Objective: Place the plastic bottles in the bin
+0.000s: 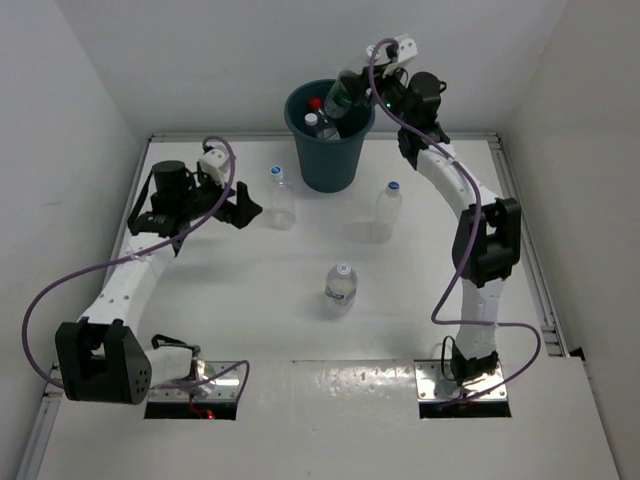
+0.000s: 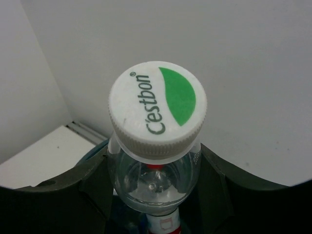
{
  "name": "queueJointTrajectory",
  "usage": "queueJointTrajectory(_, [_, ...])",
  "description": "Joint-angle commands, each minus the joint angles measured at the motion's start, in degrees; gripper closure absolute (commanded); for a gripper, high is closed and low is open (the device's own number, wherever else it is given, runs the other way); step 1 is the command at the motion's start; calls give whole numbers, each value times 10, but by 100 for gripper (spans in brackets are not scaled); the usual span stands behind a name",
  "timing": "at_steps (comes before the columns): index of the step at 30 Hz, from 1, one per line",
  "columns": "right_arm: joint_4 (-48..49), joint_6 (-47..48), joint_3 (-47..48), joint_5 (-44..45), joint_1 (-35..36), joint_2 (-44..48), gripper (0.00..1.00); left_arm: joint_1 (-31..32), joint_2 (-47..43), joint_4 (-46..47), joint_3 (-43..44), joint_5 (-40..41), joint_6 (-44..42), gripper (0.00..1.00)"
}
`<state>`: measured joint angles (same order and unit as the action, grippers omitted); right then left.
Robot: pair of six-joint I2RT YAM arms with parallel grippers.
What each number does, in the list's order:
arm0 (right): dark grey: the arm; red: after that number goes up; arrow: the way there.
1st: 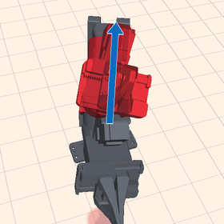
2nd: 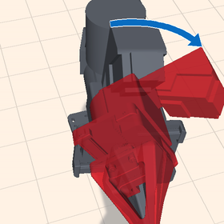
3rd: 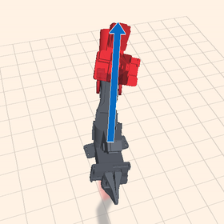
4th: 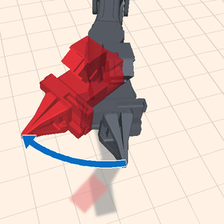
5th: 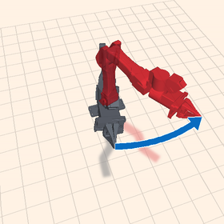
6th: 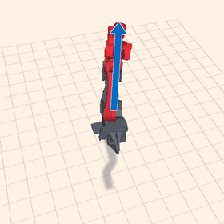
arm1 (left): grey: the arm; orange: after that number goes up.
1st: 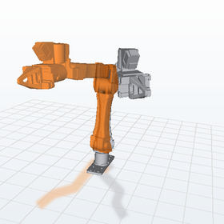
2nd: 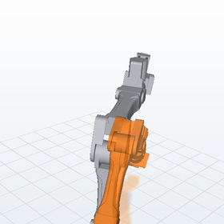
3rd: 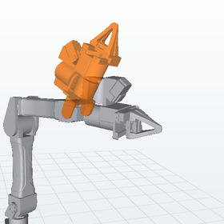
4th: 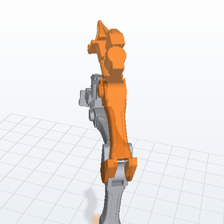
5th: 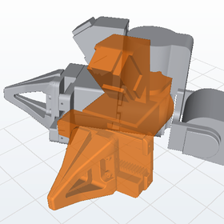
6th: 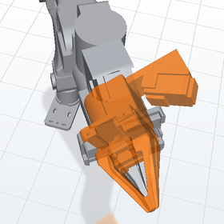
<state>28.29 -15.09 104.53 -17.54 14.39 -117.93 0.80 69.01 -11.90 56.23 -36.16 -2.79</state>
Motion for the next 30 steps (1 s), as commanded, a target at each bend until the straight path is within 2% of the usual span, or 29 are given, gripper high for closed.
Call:
queueJointTrajectory(1, [-1,33,-4,8,8,27,89,45,6,58,-11,29,-14,1])
queueJointTrajectory(3, [-21,45,-8,8,12,27,55,62,34,70,1,59,-14,1])
queueJointTrajectory(4, [-33,52,-9,8,13,28,29,75,45,70,6,77,-14,1])
queueJointTrajectory(7, [-49,55,-16,13,20,45,2,95,80,101,13,113,-14,1])
queueJointTrajectory(13, [-77,52,-25,3,30,96,1,111,167,158,50,176,-3,1])
queueJointTrajectory(17, [-107,31,-63,-9,17,155,1,111,208,202,68,176,2,1])
queueJointTrajectory(21, [-168,9,-117,-41,-19,244,1,116,258,233,85,157,13,1])
queueJointTrajectory(22, [-185,16,-155,-45,-39,289,1,116,265,238,92,157,13,1])
queueJointTrajectory(30, [-308,59,-324,-84,-141,440,1,111,321,295,115,73,59,3])
